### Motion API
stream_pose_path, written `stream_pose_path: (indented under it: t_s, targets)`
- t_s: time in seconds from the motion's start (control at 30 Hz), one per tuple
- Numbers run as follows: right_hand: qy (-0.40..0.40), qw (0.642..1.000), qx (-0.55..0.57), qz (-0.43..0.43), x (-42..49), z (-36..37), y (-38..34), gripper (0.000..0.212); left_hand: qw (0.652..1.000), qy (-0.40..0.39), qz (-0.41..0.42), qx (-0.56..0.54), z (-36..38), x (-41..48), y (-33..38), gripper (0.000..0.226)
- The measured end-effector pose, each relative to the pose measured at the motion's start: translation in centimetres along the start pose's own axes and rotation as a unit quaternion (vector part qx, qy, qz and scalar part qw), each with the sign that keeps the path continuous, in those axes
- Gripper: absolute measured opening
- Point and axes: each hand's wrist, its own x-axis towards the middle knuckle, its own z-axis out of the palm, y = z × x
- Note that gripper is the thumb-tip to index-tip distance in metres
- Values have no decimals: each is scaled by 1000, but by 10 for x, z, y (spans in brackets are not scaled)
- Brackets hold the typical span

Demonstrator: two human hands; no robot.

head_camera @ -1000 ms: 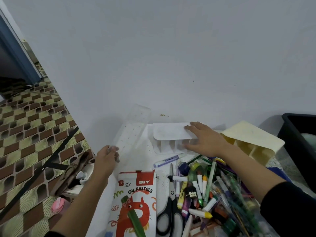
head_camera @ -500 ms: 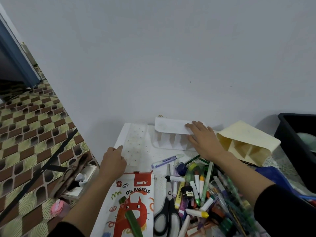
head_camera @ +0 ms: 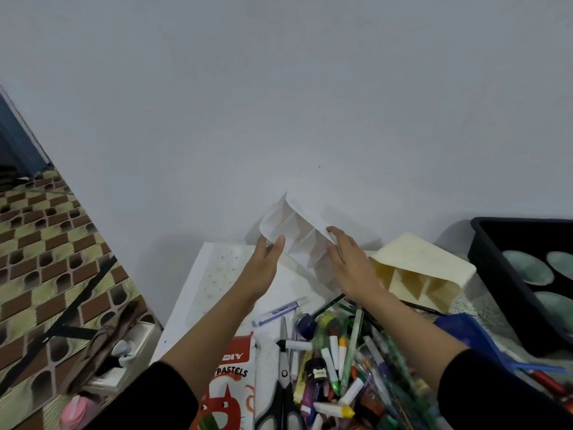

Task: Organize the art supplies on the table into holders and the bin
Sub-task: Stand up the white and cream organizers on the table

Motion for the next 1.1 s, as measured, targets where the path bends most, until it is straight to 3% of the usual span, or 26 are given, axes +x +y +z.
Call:
stream_pose_path:
  t_s: [0.1, 0.17, 0.43, 0.6, 0.73, 0.87, 1.0, 1.1]
  targets:
    - [2, 999, 48, 21, -1, -3, 2, 46, 995, 45, 45, -76, 17, 14, 13, 33]
    - [-26, 997, 74, 27, 0, -2, 3, 50, 992, 45, 77, -85, 25, 21, 15, 35]
    - [-61, 987, 134, 61, -3, -1, 8, 56, 983, 49, 157, 85, 38, 27, -11, 45]
    - [-69, 987, 127, 71, -2, -4, 9, 54, 981, 63, 149, 104, 40, 25, -12, 42]
    - [-70, 992, 74, 71, -6, -22, 3, 53, 988, 66, 109, 85, 40, 20, -11, 45]
    - [40, 998, -53, 2, -24, -63, 12, 32, 990, 64, 54, 111, 41, 9, -11, 57]
    - [137, 975, -170, -46, -43, -96, 39, 23, 990, 113, 46, 68, 54, -14, -19, 33]
    - [132, 962, -239, -13, -47, -115, 60, 31, 987, 139, 62, 52, 64, -22, -23, 12]
